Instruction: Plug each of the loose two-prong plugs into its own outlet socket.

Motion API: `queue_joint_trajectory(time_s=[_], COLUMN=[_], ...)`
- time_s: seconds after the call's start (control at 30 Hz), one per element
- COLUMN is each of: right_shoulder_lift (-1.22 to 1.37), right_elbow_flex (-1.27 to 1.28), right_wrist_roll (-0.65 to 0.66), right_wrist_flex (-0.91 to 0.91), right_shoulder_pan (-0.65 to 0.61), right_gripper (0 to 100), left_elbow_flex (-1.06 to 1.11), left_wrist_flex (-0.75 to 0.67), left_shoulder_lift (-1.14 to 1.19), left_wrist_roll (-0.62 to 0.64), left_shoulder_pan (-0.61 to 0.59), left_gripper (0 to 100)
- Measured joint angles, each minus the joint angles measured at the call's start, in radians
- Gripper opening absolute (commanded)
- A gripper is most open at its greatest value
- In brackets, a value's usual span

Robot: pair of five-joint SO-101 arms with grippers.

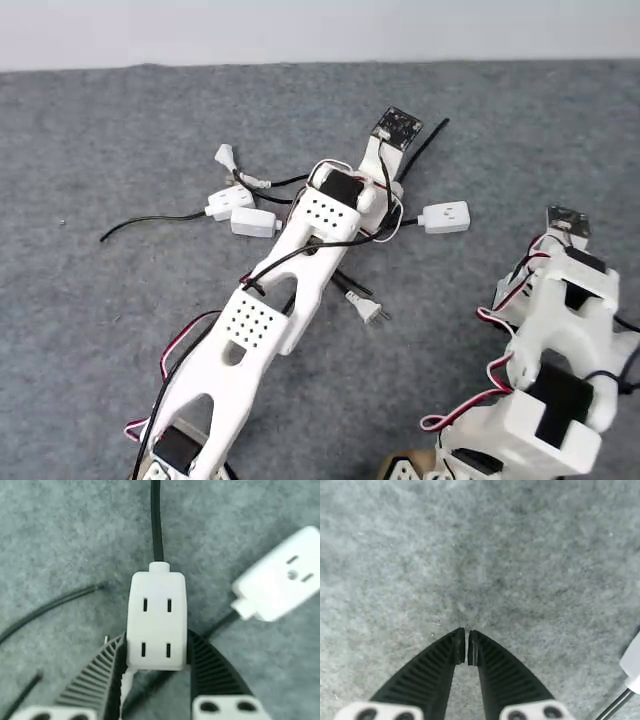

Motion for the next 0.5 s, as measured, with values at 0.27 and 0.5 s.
queue_joint_trajectory(time_s=[0.27, 0.5], right_shoulder_lift=[0.000, 0.000], right_elbow_flex=[0.000, 0.000], right_wrist_roll=[0.000, 0.000], right_wrist_flex=[-0.018, -0.018], right_shoulder_pan=[0.000, 0.000], right_gripper=[1.1, 1.0], left_elbow_flex=[-0.245, -0.247], left_wrist_flex=[0.318, 0.347], left_shoulder_lift=[-0.025, -0.130], left_wrist_roll=[0.146, 0.236], left_shoulder_pan=[0.058, 0.068], left_gripper=[1, 1])
